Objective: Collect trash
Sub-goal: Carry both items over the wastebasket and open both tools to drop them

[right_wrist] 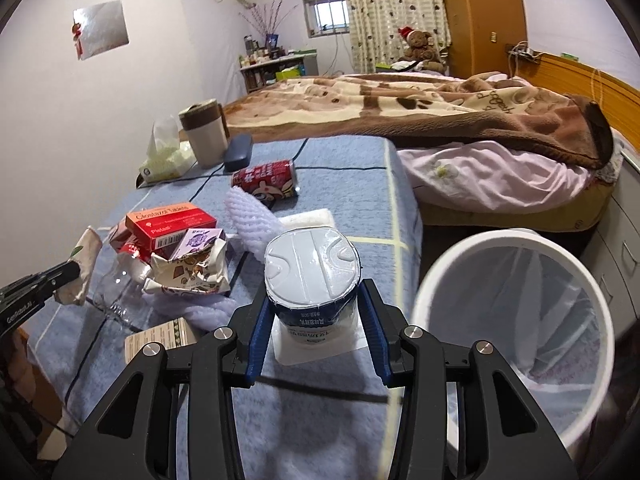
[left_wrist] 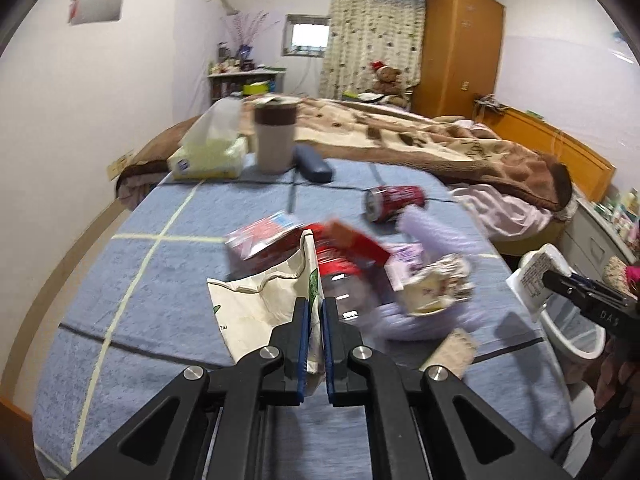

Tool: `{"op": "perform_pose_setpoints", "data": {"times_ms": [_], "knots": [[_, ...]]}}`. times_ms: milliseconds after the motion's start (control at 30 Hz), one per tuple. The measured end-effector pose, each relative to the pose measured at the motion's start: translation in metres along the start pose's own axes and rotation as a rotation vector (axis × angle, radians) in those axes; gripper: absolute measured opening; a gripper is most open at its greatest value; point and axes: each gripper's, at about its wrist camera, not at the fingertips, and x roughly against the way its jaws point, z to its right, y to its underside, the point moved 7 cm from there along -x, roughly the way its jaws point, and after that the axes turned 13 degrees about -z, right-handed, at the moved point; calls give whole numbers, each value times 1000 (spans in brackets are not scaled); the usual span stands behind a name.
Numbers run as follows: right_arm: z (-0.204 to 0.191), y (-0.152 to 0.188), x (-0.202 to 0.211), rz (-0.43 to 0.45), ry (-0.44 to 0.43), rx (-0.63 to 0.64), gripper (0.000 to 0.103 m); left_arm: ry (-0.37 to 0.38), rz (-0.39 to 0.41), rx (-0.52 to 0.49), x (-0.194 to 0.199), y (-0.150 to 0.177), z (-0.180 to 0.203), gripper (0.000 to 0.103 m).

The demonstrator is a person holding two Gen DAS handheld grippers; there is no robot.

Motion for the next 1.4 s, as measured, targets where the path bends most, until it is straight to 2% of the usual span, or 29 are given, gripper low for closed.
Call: {"op": "perform_pose_setpoints", "data": {"times_ms": [233, 400, 600, 867, 1100, 1300, 1367, 1400], "knots": [[38, 10, 20, 38, 45, -79, 44, 115, 9, -97, 5, -18, 71, 6], [71, 20, 28, 46, 86, -153, 44, 209, 0, -208, -2, -30, 142, 6], [107, 35, 32, 39, 132, -227, 44, 317, -48, -321, -22, -29, 222, 6], [135, 46, 31, 19, 160, -276, 44, 431, -105, -434, -45, -18, 300, 6], [147, 54, 35, 7, 177, -292, 44, 524, -157, -478, -61, -12, 334, 6], [151, 58, 33, -9, 175, -292, 44, 551, -187, -497, -72, -5, 343, 8], [150, 58, 33, -9, 177, -287, 51, 554, -194, -497, -74, -5, 342, 13], [150, 57, 33, -5, 177, -287, 58, 555, -195, -493, -74, -6, 341, 21]]}}
